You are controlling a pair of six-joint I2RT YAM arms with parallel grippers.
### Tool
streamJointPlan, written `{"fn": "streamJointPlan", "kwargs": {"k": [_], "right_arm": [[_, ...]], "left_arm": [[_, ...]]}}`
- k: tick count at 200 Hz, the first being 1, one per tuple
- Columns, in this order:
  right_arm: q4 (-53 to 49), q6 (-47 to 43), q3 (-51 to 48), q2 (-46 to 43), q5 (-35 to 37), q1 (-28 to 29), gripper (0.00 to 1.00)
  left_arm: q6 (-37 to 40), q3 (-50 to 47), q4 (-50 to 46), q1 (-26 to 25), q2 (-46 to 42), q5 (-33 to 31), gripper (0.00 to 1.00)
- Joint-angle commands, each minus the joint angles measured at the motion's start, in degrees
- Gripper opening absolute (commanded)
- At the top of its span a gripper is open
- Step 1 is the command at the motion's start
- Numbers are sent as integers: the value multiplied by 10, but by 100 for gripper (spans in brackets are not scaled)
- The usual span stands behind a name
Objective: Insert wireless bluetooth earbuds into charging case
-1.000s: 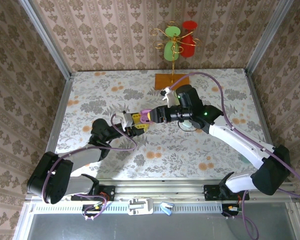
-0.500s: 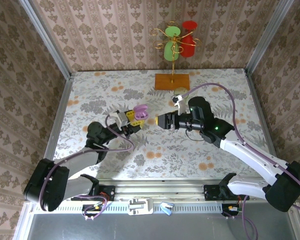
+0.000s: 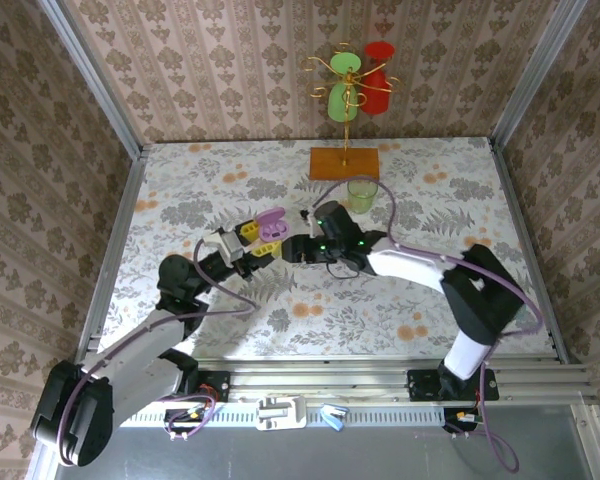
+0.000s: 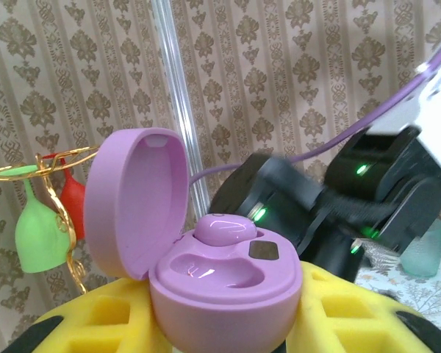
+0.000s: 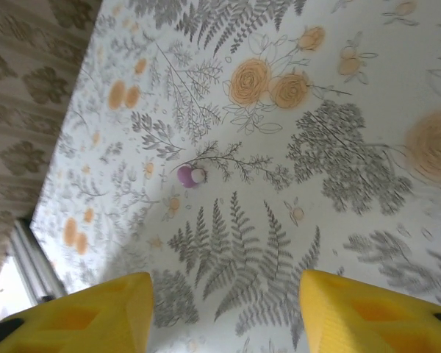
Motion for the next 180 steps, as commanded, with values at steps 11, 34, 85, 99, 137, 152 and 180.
{"fn": "streamJointPlan", "kwargs": {"k": [11, 34, 85, 99, 137, 152, 180], "right_arm": [[-65, -85, 109, 88, 27, 31, 51], [-126, -146, 190, 143, 63, 61, 50], [-195, -246, 325, 243, 105, 102, 45], [-216, -273, 359, 267, 123, 115, 43], [-284, -320, 448, 328, 188, 143, 39], [-304, -325, 478, 347, 206, 149, 38], [-334, -333, 521, 379, 235, 152, 37]], "left_arm": [[15, 22, -41, -14, -33, -2, 14], [14, 28, -61, -21, -54, -2, 14], [23, 54, -111, -40, -93, -21, 14], [26, 58, -125, -43, -101, -21, 14], [37, 64, -146, -48, -111, -26, 14], [38, 63, -147, -49, -110, -25, 14], [41, 61, -148, -50, -110, -27, 14]]}}
